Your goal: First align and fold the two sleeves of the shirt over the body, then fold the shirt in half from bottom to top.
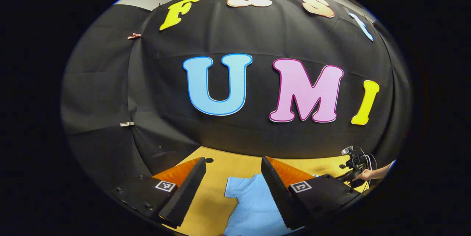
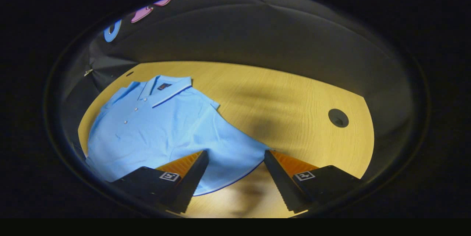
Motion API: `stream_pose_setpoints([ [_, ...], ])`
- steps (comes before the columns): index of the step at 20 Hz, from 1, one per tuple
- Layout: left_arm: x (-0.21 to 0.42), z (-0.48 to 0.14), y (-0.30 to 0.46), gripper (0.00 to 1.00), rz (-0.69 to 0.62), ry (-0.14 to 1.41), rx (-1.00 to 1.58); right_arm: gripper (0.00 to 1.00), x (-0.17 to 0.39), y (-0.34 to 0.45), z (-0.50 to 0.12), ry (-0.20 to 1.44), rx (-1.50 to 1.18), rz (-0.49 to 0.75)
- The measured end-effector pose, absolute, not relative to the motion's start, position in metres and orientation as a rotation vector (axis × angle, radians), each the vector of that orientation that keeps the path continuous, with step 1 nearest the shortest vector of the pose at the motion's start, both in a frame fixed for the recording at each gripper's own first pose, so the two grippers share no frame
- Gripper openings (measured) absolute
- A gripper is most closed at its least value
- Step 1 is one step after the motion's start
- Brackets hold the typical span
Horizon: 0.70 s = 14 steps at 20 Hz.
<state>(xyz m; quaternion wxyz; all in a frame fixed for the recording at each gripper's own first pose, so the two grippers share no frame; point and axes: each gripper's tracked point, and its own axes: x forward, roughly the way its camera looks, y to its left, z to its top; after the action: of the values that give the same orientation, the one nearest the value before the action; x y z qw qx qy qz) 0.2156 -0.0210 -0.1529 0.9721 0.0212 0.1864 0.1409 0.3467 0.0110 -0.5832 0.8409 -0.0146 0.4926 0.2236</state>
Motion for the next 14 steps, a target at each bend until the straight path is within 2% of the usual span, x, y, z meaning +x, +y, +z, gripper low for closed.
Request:
stream_pose_setpoints([
  [1, 0.218, -0.156, -0.022, 0.97, 0.280, 0.377, 0.040, 0.95, 0.350, 0.012, -0.584, 1.033, -0.036, 0.485],
  [2, 0.222, -0.158, -0.023, 0.97, 0.278, 0.379, 0.037, 0.82, 0.349, 0.015, -0.583, 1.031, -0.037, 0.488],
  [3, 0.222, -0.162, -0.024, 0.97, 0.276, 0.384, 0.034, 0.74, 0.351, 0.019, -0.583, 1.033, -0.029, 0.491],
  [6, 0.223, -0.165, -0.025, 0.97, 0.271, 0.394, 0.021, 0.22, 0.353, 0.025, -0.582, 1.040, -0.005, 0.472],
  [8, 0.221, -0.162, -0.023, 0.97, 0.262, 0.384, 0.023, 0.10, 0.353, 0.025, -0.582, 1.048, 0.004, 0.445],
  [14, 0.197, -0.150, 0.013, 0.97, 0.273, 0.360, 0.011, 0.05, 0.346, 0.079, -0.531, 0.984, 0.224, 0.464],
])
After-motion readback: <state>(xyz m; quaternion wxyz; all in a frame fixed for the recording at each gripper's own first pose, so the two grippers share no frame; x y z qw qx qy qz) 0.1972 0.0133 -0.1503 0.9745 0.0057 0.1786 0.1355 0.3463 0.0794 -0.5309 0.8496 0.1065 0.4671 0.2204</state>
